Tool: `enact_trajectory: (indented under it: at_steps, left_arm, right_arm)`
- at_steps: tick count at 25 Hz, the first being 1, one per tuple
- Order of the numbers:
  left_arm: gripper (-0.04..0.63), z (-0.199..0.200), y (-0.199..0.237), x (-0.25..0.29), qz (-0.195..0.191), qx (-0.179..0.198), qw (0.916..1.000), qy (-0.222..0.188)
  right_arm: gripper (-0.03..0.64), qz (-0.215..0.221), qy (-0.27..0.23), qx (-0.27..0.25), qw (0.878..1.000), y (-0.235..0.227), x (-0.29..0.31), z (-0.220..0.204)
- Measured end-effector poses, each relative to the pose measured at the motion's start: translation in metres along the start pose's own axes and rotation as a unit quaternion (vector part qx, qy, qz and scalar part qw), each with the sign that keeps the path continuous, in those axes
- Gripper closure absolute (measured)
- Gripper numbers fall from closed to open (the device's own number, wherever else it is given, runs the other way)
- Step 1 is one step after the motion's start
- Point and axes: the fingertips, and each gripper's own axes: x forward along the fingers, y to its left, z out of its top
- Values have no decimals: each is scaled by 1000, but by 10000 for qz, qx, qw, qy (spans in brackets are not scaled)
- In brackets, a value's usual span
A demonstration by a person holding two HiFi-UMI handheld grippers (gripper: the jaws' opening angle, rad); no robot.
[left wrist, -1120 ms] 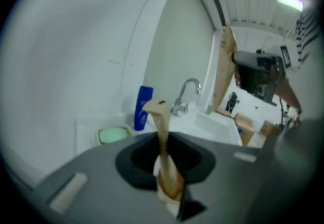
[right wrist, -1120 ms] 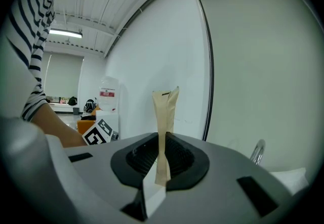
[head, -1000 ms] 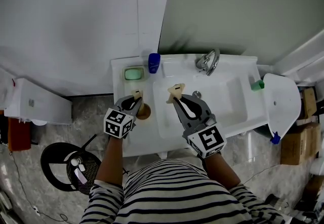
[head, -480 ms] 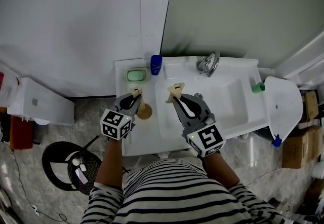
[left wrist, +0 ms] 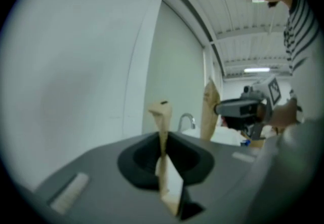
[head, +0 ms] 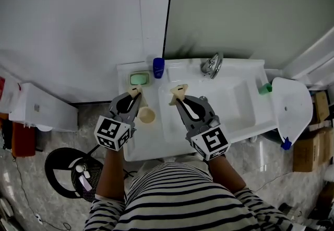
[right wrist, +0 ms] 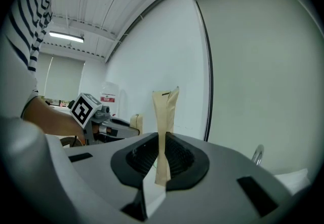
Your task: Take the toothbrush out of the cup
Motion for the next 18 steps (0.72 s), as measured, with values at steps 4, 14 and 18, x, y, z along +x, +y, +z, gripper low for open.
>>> enact_trajectory:
  at_steps: [4, 14, 18]
  left_arm:
    - [560, 25, -11, -1, -64, 77, 9997, -243]
    - [560, 59, -67, 23, -548, 144, 9973, -474]
    - [560, 61, -85, 37, -637, 135, 9968, -454]
  right_arm:
    - [580, -34, -28, 30, 10000, -4, -2, -1]
    - [580, -110, -40, 87, 9999, -24, -18, -3]
    - [580, -132, -42, 124, 9998, -37, -28, -6]
